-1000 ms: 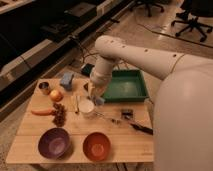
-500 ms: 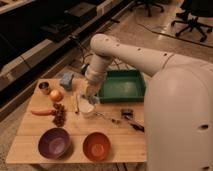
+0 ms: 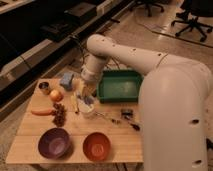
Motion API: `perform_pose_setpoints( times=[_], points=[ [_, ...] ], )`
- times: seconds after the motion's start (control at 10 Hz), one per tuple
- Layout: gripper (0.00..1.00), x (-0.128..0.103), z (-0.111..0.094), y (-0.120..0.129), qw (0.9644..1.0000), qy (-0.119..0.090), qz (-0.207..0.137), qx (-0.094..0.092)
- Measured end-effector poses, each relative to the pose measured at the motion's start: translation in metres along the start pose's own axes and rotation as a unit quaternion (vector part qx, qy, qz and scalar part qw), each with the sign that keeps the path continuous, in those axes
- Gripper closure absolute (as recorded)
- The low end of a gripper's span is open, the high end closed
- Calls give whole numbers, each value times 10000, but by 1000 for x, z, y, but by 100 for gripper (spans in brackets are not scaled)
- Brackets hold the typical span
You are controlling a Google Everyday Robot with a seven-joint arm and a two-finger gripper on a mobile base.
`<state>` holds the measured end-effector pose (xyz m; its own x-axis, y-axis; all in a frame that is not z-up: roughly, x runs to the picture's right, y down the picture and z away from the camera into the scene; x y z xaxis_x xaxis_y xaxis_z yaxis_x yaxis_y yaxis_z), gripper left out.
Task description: Place towel in paper cup
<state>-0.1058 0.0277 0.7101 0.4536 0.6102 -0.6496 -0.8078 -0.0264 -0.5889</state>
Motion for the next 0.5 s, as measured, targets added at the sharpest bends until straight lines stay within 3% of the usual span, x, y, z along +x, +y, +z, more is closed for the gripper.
perform_pose_setpoints(
  times=[0.5],
  points=[
    [100, -2, 16, 2, 9999, 51, -34, -89]
  ],
)
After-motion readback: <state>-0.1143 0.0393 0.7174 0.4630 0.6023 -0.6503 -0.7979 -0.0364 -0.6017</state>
